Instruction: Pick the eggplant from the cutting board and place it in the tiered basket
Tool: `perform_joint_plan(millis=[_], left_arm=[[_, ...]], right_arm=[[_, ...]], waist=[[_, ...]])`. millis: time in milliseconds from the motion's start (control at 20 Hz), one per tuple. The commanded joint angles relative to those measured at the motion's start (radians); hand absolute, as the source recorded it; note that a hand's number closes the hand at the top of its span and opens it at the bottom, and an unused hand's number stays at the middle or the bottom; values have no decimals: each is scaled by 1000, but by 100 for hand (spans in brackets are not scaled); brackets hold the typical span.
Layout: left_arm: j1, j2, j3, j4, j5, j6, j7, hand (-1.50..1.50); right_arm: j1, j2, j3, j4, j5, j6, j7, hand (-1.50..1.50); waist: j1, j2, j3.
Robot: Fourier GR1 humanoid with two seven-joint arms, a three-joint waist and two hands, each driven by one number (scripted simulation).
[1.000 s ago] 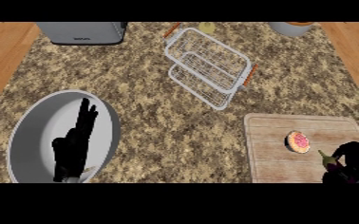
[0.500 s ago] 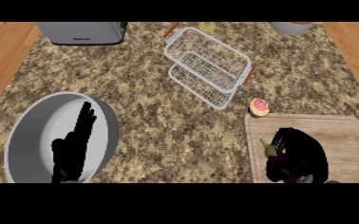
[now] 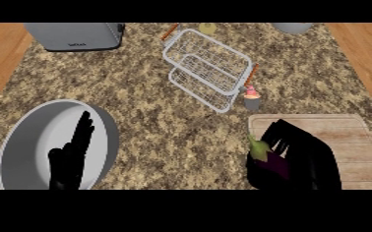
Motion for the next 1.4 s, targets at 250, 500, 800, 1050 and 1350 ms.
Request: perform_joint_plan(millis=[250,500,800,1050,1350], left_arm=[[-43,-20,9,57,0,-3,2,0],[4,-13,-5,47,-7,-25,-16,0],[-35,-37,-19,59,-24,-16,-4,0],[-35,-46,-33,30,-39,-10,29,0],[-40,-71,-16,89,-43,-1,-23,0]], right_arm=[[-140,37,-14,-374,265,329,267,150],[-302,149,-53,-295,275,445,304,150],[-452,252,-197,-182,241,516,271,150],[-599,318,-330,25,247,527,208,150],[-747,345,-500,191,165,568,87,150]], waist=[[10,14,-19],[33,16,-19],[33,20,-18],[47,24,-15],[44,25,-14]])
